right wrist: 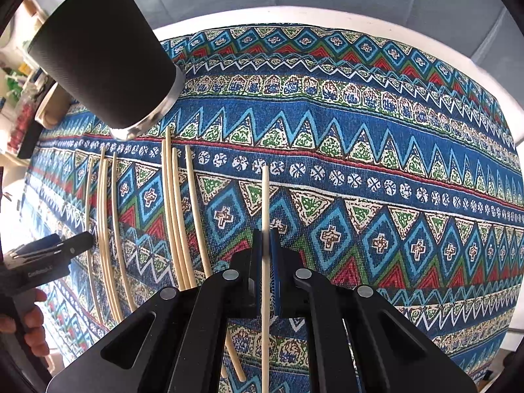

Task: Organize utensils
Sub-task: 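Close the right gripper on the chopstick and lift it upright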

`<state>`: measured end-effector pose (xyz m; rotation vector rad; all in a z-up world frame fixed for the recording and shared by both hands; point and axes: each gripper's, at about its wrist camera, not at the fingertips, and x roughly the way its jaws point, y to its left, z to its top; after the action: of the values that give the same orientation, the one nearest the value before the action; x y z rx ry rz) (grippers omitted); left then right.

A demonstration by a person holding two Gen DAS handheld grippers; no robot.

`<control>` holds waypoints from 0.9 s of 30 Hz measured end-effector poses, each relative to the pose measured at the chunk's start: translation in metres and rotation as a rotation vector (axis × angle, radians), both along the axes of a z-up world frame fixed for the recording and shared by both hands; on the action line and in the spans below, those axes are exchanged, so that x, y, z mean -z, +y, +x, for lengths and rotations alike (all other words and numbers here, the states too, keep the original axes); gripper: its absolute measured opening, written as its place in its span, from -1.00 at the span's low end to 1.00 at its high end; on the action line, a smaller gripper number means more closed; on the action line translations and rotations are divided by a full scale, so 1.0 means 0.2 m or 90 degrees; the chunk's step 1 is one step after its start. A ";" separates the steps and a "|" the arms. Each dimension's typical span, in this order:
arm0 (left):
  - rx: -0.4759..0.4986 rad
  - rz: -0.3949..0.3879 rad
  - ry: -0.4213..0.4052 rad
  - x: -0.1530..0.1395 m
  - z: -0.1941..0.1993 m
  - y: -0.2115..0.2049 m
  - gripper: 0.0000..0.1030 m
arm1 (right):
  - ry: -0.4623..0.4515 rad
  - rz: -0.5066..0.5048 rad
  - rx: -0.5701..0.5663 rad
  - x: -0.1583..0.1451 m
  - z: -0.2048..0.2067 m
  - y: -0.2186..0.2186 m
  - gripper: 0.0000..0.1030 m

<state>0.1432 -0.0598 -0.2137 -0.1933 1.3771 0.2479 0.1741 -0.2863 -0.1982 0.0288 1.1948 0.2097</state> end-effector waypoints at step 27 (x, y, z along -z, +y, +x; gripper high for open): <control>0.133 -0.079 -0.049 -0.35 -0.13 0.48 -0.91 | -0.047 0.036 0.088 -0.39 -0.41 -0.56 -0.91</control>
<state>0.1167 0.0357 -0.1427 -0.1579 1.3255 -0.0190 0.0917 -0.3976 -0.1199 0.1521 1.1079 0.1221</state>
